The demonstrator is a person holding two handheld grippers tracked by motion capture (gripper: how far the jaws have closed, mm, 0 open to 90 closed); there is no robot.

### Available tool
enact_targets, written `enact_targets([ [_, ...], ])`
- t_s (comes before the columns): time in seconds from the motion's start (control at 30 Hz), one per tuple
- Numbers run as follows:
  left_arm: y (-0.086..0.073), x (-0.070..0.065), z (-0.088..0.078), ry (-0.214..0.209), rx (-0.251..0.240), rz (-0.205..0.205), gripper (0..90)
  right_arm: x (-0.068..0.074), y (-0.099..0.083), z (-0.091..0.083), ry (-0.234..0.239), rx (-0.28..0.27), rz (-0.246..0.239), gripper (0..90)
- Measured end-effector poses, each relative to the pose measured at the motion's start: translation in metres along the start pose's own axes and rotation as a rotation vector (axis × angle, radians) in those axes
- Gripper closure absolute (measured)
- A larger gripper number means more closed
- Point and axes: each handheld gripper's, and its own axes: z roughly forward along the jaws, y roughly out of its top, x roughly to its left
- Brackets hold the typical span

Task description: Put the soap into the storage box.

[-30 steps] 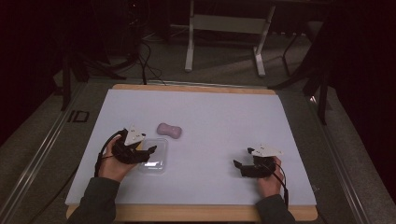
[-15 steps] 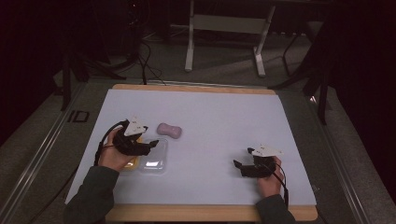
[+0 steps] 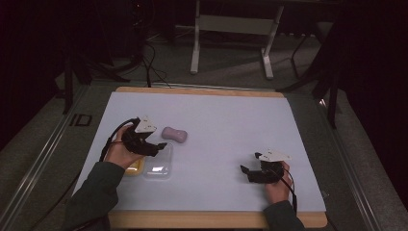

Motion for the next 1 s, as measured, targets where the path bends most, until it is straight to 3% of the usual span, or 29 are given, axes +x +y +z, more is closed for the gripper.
enact_targets([
  [0.5,0.012,0.013,0.020,-0.048,0.029,-0.001,28.3,0.000,0.000,0.000,0.001,0.001,-0.003,18.4],
  [1.0,0.014,0.023,0.039,-0.058,0.068,-0.029,27.6,0.000,0.000,0.000,0.003,0.004,-0.008,18.4],
])
